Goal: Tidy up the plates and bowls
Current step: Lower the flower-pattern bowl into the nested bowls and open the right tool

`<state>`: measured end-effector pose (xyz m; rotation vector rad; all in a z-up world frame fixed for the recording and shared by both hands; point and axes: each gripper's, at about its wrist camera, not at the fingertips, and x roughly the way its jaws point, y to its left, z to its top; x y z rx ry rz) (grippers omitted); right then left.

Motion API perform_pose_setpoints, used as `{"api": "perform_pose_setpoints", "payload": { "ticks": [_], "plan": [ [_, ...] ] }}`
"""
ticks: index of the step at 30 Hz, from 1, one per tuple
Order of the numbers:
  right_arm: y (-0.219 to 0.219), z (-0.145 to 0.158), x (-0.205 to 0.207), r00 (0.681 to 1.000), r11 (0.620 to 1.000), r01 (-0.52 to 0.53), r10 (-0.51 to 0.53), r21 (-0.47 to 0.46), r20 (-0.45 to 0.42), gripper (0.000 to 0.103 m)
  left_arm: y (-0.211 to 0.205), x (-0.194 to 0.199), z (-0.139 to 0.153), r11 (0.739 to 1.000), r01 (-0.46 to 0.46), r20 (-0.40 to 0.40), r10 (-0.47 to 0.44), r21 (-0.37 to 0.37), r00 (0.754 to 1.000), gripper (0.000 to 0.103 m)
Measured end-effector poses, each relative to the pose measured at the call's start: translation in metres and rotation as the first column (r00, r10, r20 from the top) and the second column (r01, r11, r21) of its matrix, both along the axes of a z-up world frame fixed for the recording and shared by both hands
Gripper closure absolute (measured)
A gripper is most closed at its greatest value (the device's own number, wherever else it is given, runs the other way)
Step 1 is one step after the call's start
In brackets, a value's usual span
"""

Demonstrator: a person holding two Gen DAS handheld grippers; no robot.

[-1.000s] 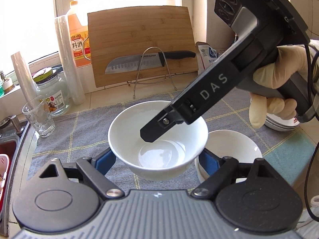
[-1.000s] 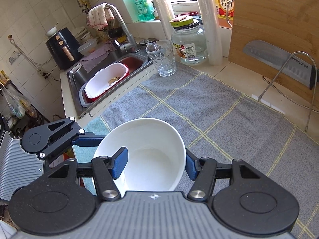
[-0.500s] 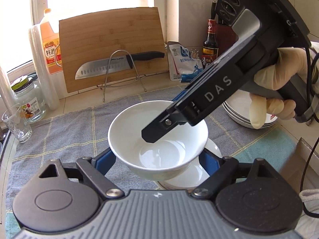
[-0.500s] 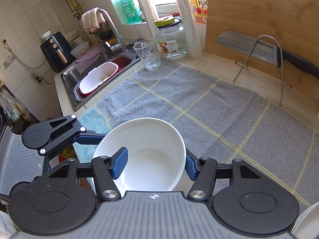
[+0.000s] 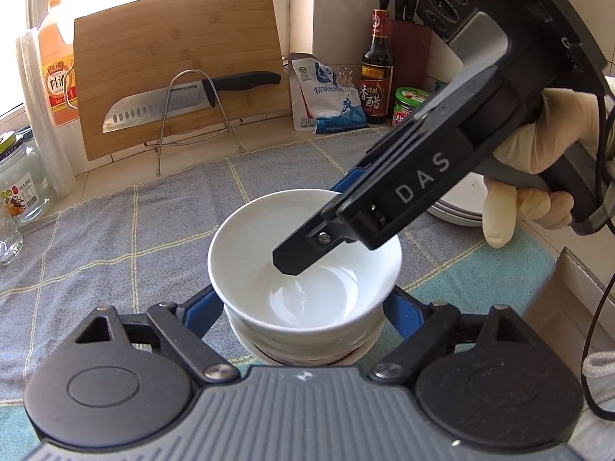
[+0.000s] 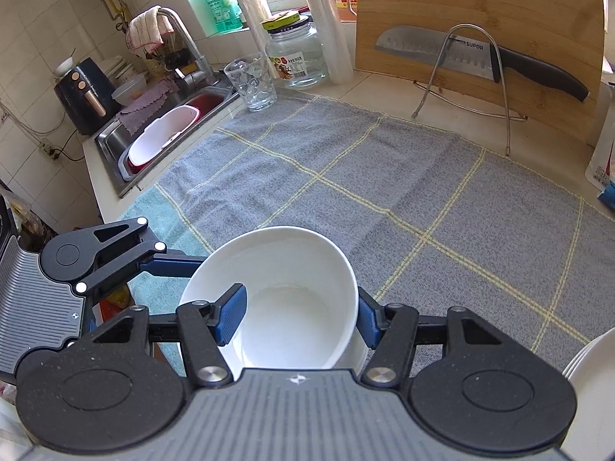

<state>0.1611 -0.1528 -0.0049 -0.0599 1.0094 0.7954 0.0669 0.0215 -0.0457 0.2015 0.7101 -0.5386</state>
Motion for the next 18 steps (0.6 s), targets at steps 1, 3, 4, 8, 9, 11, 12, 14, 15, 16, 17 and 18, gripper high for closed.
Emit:
{"api": "perform_pose_setpoints", "payload": {
  "ticks": [1, 3, 4, 8, 9, 11, 12, 14, 15, 16, 17, 18],
  "plan": [
    [0.0002, -0.0005, -0.001, 1.0, 1.0, 0.0, 0.0, -0.004, 0.003, 0.038, -0.0004, 0.0005, -0.0006, 1.0, 0.001, -0.003, -0.001, 0.0, 1.0, 0.014],
    [0.0007, -0.0015, -0.0022, 1.0, 1.0, -0.006, 0.006, -0.013, 0.008, 0.037, -0.0016, 0.0001, -0.0017, 1.0, 0.003, -0.005, -0.003, 0.005, 1.0, 0.014],
    [0.0009, -0.002, -0.0027, 1.0, 1.0, -0.008, 0.008, -0.015, 0.01, 0.037, -0.0022, 0.0001, -0.0024, 1.0, 0.004, -0.006, -0.004, 0.008, 1.0, 0.014],
    [0.0033, -0.0049, -0.0054, 1.0, 0.999, -0.019, 0.02, -0.036, 0.024, 0.037, -0.0026, 0.0004, -0.0048, 1.0, 0.005, -0.015, -0.005, 0.006, 1.0, 0.014],
    [0.0035, -0.0055, -0.0052, 0.999, 0.999, -0.021, 0.022, -0.038, 0.026, 0.036, -0.0027, -0.0001, -0.0052, 1.0, 0.007, -0.012, -0.007, 0.007, 1.0, 0.013],
    [0.0036, -0.0062, -0.0048, 0.999, 0.999, -0.019, 0.02, -0.034, 0.025, 0.035, -0.0024, 0.0006, -0.0051, 1.0, 0.005, -0.014, -0.005, 0.003, 1.0, 0.013],
    [0.0038, -0.0063, -0.0045, 0.999, 0.999, -0.02, 0.021, -0.031, 0.024, 0.034, -0.0025, 0.0002, -0.0053, 1.0, 0.005, -0.012, -0.005, 0.004, 1.0, 0.013],
    [0.0049, -0.0066, -0.0053, 0.999, 0.999, -0.024, 0.025, -0.028, 0.027, 0.032, -0.0033, 0.0, -0.0054, 1.0, 0.001, -0.012, -0.001, 0.007, 1.0, 0.012],
    [0.006, -0.0073, -0.0063, 0.999, 0.999, -0.029, 0.03, -0.032, 0.031, 0.031, -0.0036, -0.0003, -0.0058, 1.0, 0.002, -0.012, -0.002, 0.011, 1.0, 0.01],
    [0.0071, -0.0076, -0.0074, 0.999, 0.999, -0.033, 0.034, -0.035, 0.036, 0.03, -0.0041, -0.0008, -0.0062, 1.0, 0.005, -0.008, -0.005, 0.017, 1.0, 0.01],
    [0.0076, -0.008, -0.0082, 0.999, 0.999, -0.034, 0.035, -0.034, 0.037, 0.026, -0.0047, -0.0013, -0.0065, 1.0, 0.006, -0.005, -0.006, 0.021, 1.0, 0.01],
    [0.0081, -0.0082, -0.0087, 0.999, 0.999, -0.035, 0.036, -0.027, 0.034, 0.023, -0.0049, -0.0016, -0.0067, 1.0, 0.006, -0.007, -0.005, 0.023, 1.0, 0.009]
  ]
}}
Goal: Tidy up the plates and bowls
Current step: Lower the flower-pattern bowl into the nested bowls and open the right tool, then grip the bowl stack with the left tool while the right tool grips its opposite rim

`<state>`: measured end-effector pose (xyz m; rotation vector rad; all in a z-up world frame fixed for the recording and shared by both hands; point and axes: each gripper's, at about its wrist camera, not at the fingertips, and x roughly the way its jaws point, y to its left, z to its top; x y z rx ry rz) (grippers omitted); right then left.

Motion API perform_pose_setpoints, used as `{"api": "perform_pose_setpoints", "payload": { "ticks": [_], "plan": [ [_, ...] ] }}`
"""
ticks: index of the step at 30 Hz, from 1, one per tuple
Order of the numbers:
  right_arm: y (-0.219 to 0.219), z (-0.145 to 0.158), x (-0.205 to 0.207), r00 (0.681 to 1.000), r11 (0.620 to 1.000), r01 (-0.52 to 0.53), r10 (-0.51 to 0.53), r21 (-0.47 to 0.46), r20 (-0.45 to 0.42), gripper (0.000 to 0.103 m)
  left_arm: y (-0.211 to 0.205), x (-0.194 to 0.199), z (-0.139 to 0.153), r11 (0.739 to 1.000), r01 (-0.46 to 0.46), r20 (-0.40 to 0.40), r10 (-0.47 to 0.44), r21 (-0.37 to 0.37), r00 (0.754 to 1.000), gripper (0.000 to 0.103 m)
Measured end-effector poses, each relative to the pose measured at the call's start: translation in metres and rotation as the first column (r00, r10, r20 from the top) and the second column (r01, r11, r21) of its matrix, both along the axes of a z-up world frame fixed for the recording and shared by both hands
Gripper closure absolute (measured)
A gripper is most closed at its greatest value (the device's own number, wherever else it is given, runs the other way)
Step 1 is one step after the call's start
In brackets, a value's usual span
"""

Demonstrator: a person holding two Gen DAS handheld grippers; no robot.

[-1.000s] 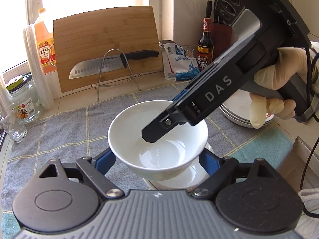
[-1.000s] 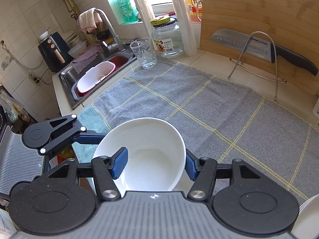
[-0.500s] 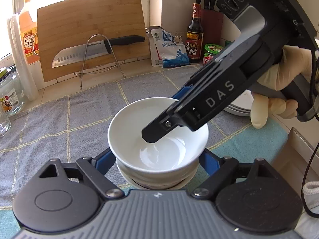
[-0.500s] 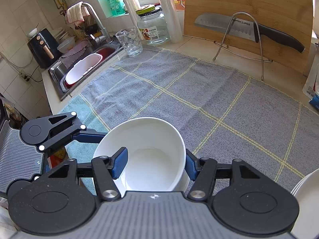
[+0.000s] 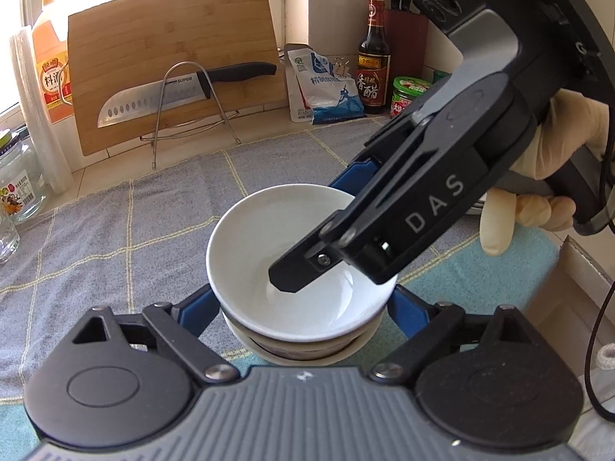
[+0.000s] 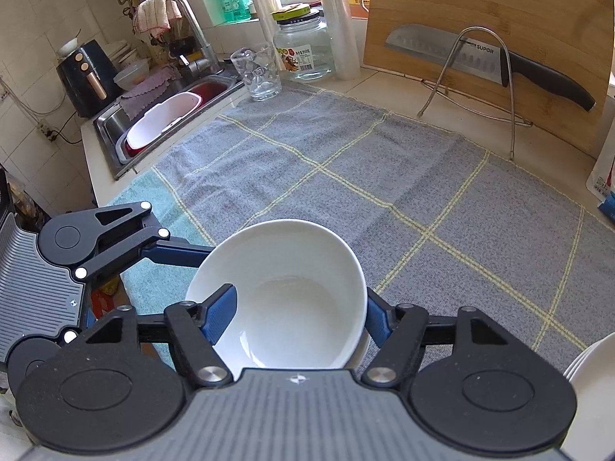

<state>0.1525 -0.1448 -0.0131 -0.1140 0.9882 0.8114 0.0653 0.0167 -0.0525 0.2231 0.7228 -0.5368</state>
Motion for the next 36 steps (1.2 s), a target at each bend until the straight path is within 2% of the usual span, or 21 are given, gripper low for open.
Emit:
{"api": "perform_pose_setpoints", "payload": {
  "ticks": [1, 5, 14, 17, 23, 25, 29, 33, 36],
  "plan": [
    [0.001, 0.0, -0.001, 1.0, 1.0, -0.004, 0.004, 0.007, -0.003, 0.017, 0.0, 0.0, 0.0, 1.0, -0.001, -0.004, 0.001, 0.001, 1.0, 0.009],
    [0.007, 0.002, -0.006, 1.0, 1.0, -0.015, 0.015, -0.019, 0.019, 0.006, 0.005, -0.003, 0.001, 1.0, 0.002, -0.013, -0.003, -0.01, 1.0, 0.009],
    [0.009, -0.001, -0.021, 0.999, 0.998, -0.028, 0.031, -0.061, 0.043, 0.001, 0.017, -0.014, 0.004, 0.999, 0.009, -0.012, -0.009, -0.033, 1.0, 0.007],
    [0.009, 0.0, -0.027, 0.996, 0.995, -0.033, 0.04, -0.09, 0.075, 0.001, 0.022, -0.017, 0.002, 1.0, -0.002, -0.008, 0.002, -0.029, 1.0, 0.007],
    [-0.012, 0.011, -0.04, 0.992, 0.996, 0.01, 0.001, -0.089, 0.129, 0.0, 0.039, -0.015, -0.003, 1.0, 0.015, -0.002, -0.016, -0.023, 1.0, 0.007],
    [-0.02, 0.014, -0.045, 0.989, 0.997, 0.039, -0.028, -0.071, 0.146, 0.0, 0.043, -0.014, -0.005, 0.999, 0.031, -0.005, -0.031, -0.016, 1.0, 0.007],
    [-0.027, 0.023, -0.055, 0.983, 0.998, 0.061, -0.064, 0.026, 0.172, 0.0, 0.046, -0.012, -0.009, 0.997, 0.072, -0.01, -0.072, -0.006, 0.997, 0.004],
    [-0.019, 0.023, -0.057, 0.986, 0.995, 0.003, -0.019, 0.1, 0.163, 0.0, 0.043, -0.01, -0.013, 0.996, 0.089, -0.033, -0.089, -0.016, 0.995, 0.004],
    [-0.016, 0.014, -0.052, 0.991, 0.995, -0.031, 0.018, 0.095, 0.135, 0.0, 0.039, -0.008, -0.015, 0.996, 0.081, -0.043, -0.083, -0.027, 0.996, 0.004]
  ]
}}
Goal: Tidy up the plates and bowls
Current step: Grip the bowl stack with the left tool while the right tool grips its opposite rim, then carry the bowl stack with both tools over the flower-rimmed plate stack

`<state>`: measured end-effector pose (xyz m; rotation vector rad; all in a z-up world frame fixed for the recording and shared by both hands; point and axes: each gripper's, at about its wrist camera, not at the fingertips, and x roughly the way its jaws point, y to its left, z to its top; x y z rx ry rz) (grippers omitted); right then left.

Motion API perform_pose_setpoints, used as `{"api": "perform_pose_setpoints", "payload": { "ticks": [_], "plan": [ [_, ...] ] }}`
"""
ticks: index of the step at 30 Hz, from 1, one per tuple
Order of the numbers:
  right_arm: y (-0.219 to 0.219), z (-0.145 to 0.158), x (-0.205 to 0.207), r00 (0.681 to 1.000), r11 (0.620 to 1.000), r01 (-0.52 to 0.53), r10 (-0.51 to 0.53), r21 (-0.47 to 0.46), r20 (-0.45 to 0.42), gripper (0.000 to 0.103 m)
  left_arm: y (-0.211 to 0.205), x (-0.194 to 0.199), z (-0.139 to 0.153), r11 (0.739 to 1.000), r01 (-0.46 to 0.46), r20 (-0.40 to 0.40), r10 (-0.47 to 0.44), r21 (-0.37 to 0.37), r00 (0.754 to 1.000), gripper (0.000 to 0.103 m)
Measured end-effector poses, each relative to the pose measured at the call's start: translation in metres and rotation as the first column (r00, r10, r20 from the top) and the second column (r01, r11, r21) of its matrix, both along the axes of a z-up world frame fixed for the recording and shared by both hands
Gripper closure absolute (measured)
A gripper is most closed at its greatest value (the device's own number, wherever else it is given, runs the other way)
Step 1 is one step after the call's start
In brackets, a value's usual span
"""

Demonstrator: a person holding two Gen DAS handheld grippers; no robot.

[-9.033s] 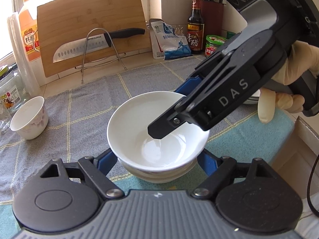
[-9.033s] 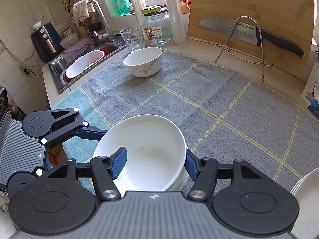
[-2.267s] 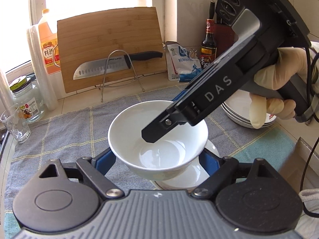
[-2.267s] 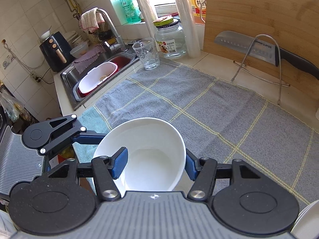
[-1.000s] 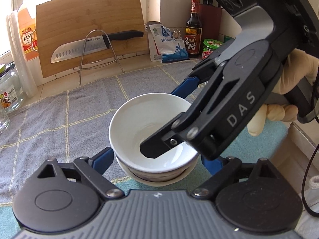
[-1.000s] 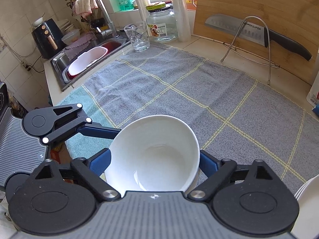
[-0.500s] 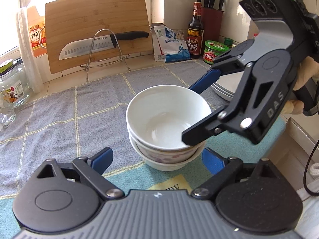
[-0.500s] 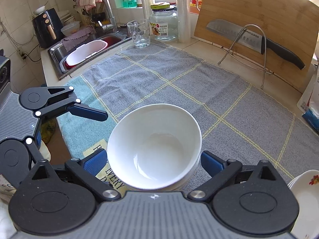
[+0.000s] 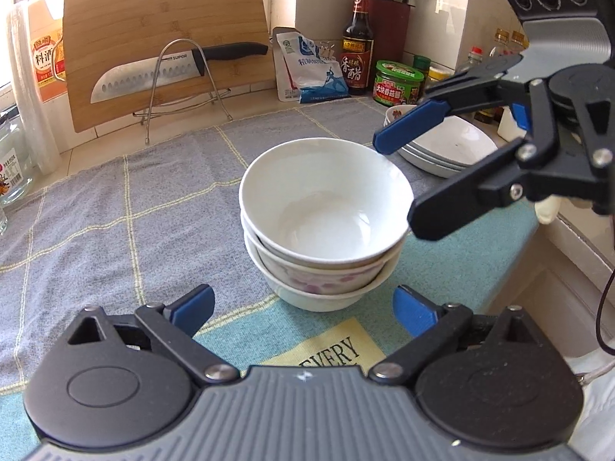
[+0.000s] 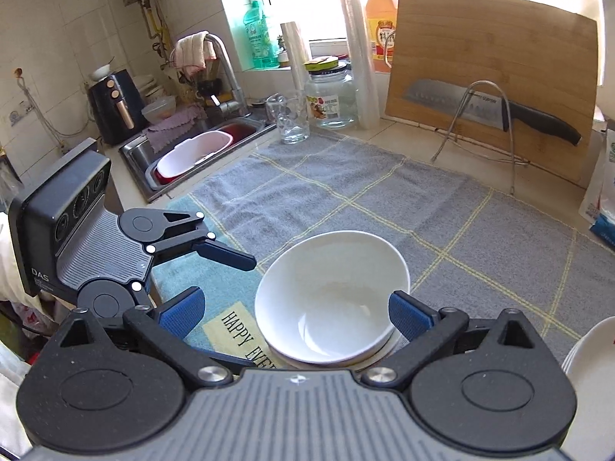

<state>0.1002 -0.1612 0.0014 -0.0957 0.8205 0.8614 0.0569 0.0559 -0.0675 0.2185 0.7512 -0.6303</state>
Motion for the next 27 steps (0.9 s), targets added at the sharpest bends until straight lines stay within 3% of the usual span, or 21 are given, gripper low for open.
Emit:
{"api": "perform_pose_setpoints", "payload": {
  "ticks": [6, 13, 17, 22, 27],
  "plan": [
    [-0.019, -0.001, 0.009, 0.996, 0.996, -0.085, 0.085, 0.035, -0.013, 0.0, -0.011, 0.001, -0.001, 0.995, -0.089, -0.02, 0.09, 0.037, 0.996, 0.004],
    [-0.041, -0.024, 0.017, 0.991, 0.988, -0.134, 0.133, -0.072, -0.023, 0.0, -0.027, 0.002, -0.008, 0.985, -0.096, -0.014, 0.099, 0.143, 0.995, 0.004],
    [-0.033, -0.046, 0.014, 0.989, 0.969, -0.144, 0.149, -0.201, 0.01, 0.0, -0.031, 0.004, -0.018, 0.981, -0.037, -0.018, 0.041, 0.189, 0.999, 0.005],
    [-0.012, -0.066, 0.016, 0.98, 0.94, -0.169, 0.191, -0.298, 0.048, 0.0, -0.03, 0.02, -0.026, 0.976, 0.085, -0.04, -0.079, 0.202, 0.996, 0.007],
    [0.009, -0.066, 0.018, 0.966, 0.922, -0.211, 0.248, -0.324, 0.075, 0.0, -0.023, 0.037, -0.033, 0.948, 0.269, -0.061, -0.263, 0.168, 0.963, 0.012]
  ]
}}
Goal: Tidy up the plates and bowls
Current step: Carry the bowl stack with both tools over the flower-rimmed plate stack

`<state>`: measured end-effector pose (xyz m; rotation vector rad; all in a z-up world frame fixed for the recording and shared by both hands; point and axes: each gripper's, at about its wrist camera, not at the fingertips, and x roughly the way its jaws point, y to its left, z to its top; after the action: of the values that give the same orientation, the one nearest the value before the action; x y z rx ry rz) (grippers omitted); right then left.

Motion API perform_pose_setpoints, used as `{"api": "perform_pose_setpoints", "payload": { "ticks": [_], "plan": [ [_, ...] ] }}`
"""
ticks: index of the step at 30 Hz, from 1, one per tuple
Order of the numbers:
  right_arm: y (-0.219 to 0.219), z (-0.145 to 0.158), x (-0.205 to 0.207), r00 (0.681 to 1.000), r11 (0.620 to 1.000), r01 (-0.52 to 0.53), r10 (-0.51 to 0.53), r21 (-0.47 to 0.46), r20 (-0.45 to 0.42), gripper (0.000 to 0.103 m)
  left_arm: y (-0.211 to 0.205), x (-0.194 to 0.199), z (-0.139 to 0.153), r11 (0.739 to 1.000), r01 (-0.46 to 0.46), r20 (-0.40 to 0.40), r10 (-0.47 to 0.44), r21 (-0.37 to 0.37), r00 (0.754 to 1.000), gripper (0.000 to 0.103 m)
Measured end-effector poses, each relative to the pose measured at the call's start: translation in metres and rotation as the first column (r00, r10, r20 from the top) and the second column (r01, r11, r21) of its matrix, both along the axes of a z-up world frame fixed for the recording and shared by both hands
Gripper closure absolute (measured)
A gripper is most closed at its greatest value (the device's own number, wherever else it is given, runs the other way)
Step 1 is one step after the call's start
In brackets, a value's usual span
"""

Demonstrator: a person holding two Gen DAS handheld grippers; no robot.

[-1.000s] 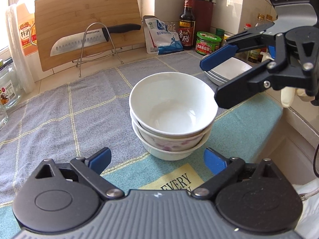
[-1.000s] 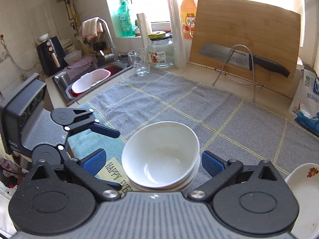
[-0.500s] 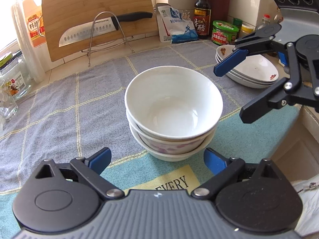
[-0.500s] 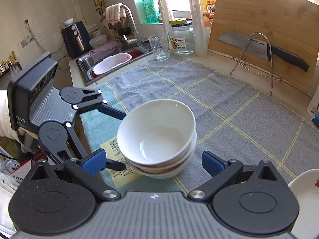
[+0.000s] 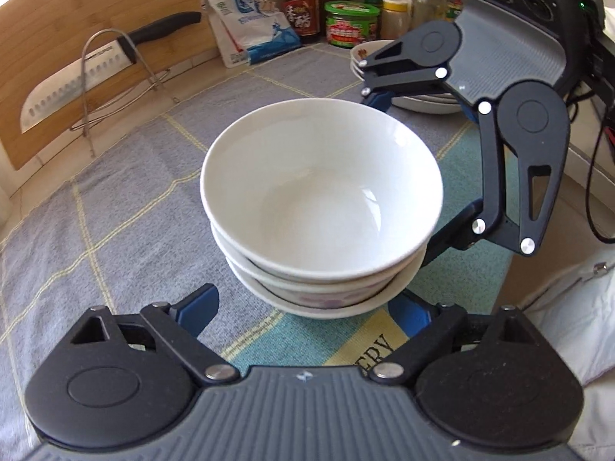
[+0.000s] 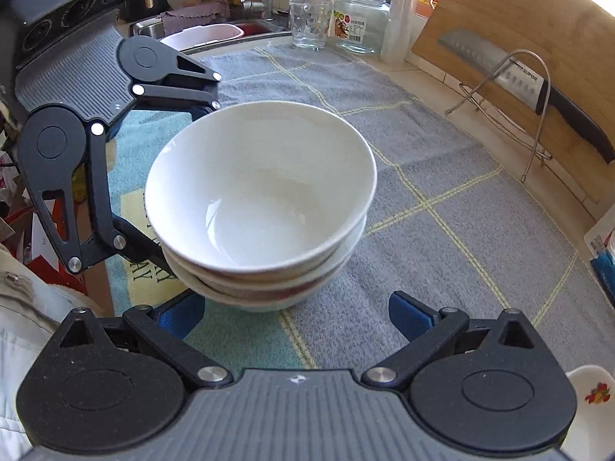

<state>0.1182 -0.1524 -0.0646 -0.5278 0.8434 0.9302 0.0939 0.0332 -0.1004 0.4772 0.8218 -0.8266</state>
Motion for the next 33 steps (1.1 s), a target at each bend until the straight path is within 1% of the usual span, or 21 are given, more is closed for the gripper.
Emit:
{"api": "perform_pose_setpoints", "payload": {
  "ticks": [2, 7, 9, 11, 13, 18, 23, 33],
  "plan": [
    [0.004, 0.001, -0.002, 0.999, 0.999, -0.035, 0.035, -0.013, 0.025, 0.0, 0.003, 0.006, -0.002, 0.997, 0.081, -0.014, -0.081, -0.008, 0.997, 0.016],
    [0.01, 0.003, 0.002, 0.999, 0.999, -0.051, 0.051, -0.004, -0.003, 0.0, 0.01, 0.023, -0.004, 0.971, 0.232, -0.044, -0.235, -0.052, 0.971, 0.019],
    [0.011, 0.004, 0.003, 0.999, 0.999, -0.052, 0.052, -0.002, -0.015, 0.003, 0.011, 0.028, -0.005, 0.958, 0.278, -0.055, -0.282, -0.066, 0.958, 0.021],
    [0.01, 0.005, 0.004, 0.997, 0.998, -0.054, 0.054, 0.01, -0.047, 0.01, 0.011, 0.032, -0.005, 0.946, 0.316, -0.06, -0.32, -0.073, 0.945, 0.022],
    [0.01, 0.004, 0.006, 0.996, 0.998, -0.056, 0.057, 0.02, -0.075, 0.013, 0.01, 0.034, -0.005, 0.933, 0.352, -0.054, -0.356, -0.07, 0.933, 0.022],
    [0.01, 0.004, 0.006, 0.995, 0.998, -0.059, 0.06, 0.016, -0.08, 0.013, 0.01, 0.041, -0.007, 0.917, 0.391, -0.069, -0.396, -0.077, 0.915, 0.022],
    [0.01, 0.004, 0.007, 0.995, 0.998, -0.064, 0.065, 0.015, -0.08, 0.013, 0.01, 0.042, -0.007, 0.903, 0.425, -0.066, -0.428, -0.061, 0.901, 0.023],
    [0.01, 0.004, 0.006, 0.995, 0.998, -0.054, 0.055, 0.014, -0.087, 0.013, 0.009, 0.043, -0.007, 0.895, 0.442, -0.067, -0.445, -0.054, 0.893, 0.023]
  ]
}}
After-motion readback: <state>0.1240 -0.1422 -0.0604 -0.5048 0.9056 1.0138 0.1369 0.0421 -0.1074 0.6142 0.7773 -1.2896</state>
